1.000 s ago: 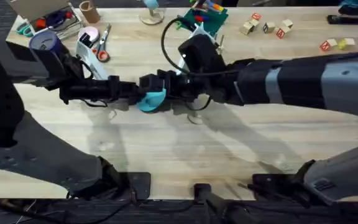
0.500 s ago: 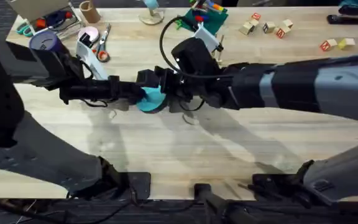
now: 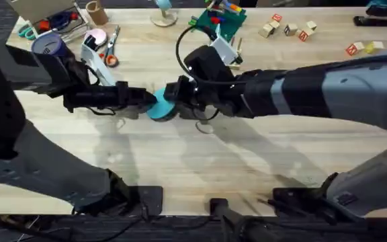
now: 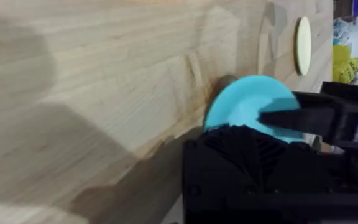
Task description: Pick up the plates from the table one by one and place each into a slot on the dish rack.
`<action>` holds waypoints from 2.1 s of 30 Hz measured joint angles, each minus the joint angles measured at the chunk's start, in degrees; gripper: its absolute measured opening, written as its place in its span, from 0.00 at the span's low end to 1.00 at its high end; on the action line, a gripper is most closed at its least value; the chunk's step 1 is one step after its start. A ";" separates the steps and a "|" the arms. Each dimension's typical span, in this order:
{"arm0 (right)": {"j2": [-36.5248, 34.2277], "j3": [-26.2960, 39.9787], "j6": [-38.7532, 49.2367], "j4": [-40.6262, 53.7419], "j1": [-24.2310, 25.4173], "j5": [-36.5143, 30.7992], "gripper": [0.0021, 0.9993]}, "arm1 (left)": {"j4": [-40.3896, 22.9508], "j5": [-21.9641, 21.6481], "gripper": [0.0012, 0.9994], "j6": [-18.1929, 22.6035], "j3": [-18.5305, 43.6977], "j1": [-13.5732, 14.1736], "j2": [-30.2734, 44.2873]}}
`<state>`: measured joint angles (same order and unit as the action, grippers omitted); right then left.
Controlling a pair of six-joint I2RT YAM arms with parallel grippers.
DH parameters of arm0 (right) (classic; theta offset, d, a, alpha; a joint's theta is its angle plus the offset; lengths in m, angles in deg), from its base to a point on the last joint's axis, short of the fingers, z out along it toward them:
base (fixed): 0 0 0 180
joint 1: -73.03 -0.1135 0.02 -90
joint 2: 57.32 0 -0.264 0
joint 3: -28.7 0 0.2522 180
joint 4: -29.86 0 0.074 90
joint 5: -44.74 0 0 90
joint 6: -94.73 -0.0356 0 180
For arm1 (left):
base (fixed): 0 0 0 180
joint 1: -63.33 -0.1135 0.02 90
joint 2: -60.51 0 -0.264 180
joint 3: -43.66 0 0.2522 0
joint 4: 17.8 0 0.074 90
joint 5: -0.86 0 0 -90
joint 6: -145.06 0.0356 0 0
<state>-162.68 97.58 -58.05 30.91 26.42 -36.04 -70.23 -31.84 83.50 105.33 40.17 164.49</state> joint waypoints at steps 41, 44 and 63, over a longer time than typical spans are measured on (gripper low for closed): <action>21.21 3.17 19.93 35.46 13.94 -3.13 0.03 | -10.02 -27.20 0.04 -12.90 6.48 10.58 -38.15; 21.62 7.82 23.75 43.02 14.27 -6.23 0.03 | -10.04 -32.40 0.04 -14.41 6.48 15.70 -42.83; 21.62 32.43 39.63 67.91 14.27 -22.78 0.03 | -13.78 -55.27 0.04 -21.48 6.48 40.26 -52.68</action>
<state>-141.06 130.01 -18.42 98.82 40.69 -58.82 -84.01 -87.11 62.02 111.81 80.43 111.81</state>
